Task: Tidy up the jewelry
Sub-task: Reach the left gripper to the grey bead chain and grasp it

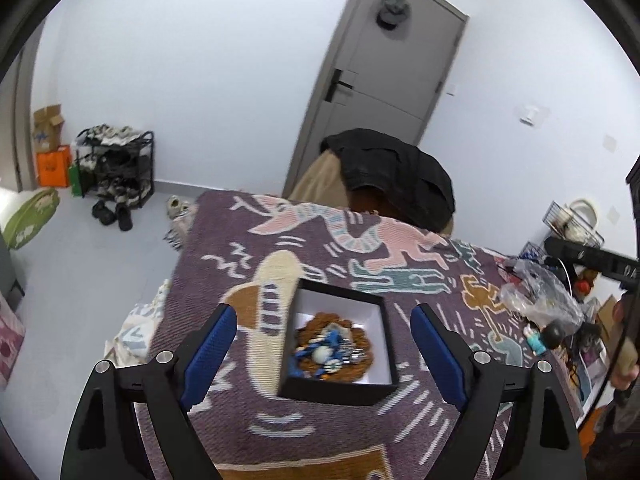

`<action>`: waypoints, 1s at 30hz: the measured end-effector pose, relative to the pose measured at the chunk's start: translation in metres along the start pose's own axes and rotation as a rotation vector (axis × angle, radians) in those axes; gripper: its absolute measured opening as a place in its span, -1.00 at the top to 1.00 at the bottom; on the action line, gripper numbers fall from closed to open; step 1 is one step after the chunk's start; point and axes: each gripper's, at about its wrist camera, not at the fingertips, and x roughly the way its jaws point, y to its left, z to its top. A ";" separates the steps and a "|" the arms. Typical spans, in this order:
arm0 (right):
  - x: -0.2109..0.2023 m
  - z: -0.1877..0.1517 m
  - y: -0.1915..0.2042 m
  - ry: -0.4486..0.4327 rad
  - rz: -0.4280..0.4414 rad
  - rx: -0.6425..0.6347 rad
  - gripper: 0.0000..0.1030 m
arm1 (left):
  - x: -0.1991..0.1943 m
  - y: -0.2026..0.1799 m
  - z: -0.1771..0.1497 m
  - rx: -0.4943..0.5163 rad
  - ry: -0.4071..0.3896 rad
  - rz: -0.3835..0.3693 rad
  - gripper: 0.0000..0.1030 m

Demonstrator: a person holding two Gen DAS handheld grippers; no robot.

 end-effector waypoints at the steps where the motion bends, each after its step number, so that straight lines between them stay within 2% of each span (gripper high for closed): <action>1: 0.000 -0.005 -0.007 0.000 -0.002 0.016 -0.18 | 0.002 -0.005 0.000 0.010 0.006 -0.006 -0.73; 6: -0.002 -0.034 -0.043 -0.006 0.007 0.116 -0.18 | 0.020 -0.045 -0.004 0.107 0.046 -0.051 -0.69; 10: -0.001 -0.055 -0.063 -0.010 -0.002 0.173 -0.18 | 0.041 -0.075 -0.011 0.162 0.119 -0.083 -0.29; 16: 0.008 -0.086 -0.084 0.007 -0.010 0.245 -0.18 | 0.069 -0.110 -0.020 0.207 0.198 -0.118 0.06; 25: 0.020 -0.126 -0.113 0.004 0.011 0.378 -0.18 | 0.112 -0.138 -0.032 0.248 0.288 -0.108 0.08; 30: 0.028 -0.142 -0.126 0.012 0.027 0.441 -0.18 | 0.139 -0.150 -0.043 0.270 0.354 -0.105 0.24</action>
